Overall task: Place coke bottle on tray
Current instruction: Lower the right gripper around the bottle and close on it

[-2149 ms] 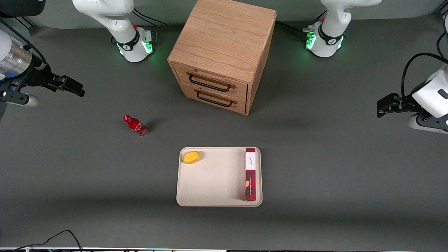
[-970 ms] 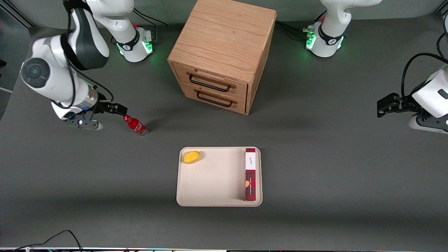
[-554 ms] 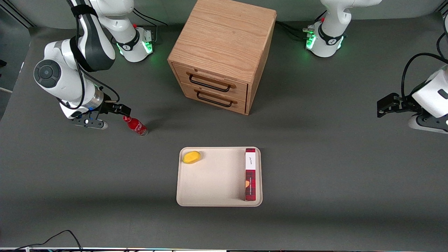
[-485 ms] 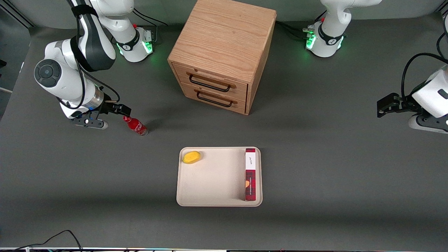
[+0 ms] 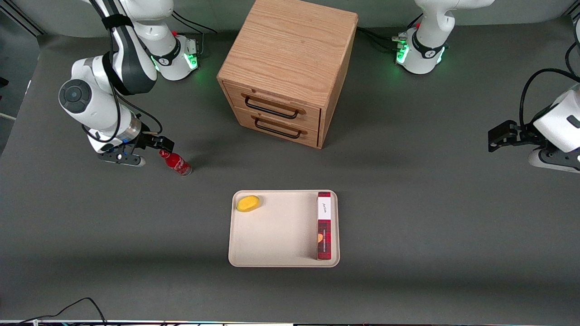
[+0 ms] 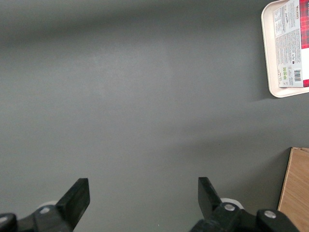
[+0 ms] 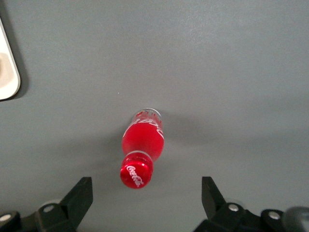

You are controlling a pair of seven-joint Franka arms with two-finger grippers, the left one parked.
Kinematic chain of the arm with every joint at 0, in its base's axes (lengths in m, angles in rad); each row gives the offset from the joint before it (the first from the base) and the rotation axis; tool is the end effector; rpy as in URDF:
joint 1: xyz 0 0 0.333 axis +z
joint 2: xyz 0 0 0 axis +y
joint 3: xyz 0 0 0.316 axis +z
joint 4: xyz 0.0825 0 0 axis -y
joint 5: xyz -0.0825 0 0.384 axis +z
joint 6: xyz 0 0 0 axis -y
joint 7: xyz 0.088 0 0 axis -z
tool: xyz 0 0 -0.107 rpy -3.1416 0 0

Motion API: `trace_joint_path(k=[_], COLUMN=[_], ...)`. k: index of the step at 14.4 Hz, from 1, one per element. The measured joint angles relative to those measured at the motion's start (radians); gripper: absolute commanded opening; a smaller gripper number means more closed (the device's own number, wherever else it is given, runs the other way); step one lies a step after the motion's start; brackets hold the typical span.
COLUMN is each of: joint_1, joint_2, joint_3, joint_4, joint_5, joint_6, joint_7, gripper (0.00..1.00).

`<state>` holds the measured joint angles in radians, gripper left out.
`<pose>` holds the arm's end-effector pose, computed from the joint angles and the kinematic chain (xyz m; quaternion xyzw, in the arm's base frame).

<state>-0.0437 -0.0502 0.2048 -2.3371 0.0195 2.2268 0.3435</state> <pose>0.4853 0.0795 0.3503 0.9948 -0.0975 -0.0302 0.0053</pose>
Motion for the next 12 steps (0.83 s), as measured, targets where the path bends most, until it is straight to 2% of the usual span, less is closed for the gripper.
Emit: trace_joint_path(k=[5, 6, 7, 8, 10, 11, 12], joint_1=[0.001, 0.002, 0.002, 0.003, 0.004, 0.004, 0.004], joint_2=[0.012, 0.019, 0.029, 0.04, 0.057, 0.06, 0.061], joint_3=[0.001, 0.002, 0.003, 0.006, 0.013, 0.015, 0.017], joint_4=[-0.069, -0.07, -0.071, -0.071, -0.071, -0.071, -0.071], joint_5=[0.0, 0.0, 0.0, 0.0, 0.0, 0.0, 0.0], joint_6=[0.122, 0.139, 0.156, 0.171, 0.189, 0.19, 0.19], joint_7=[0.004, 0.005, 0.006, 0.007, 0.007, 0.007, 0.007], gripper=[1.0, 0.94, 0.82, 0.64, 0.18, 0.0, 0.0])
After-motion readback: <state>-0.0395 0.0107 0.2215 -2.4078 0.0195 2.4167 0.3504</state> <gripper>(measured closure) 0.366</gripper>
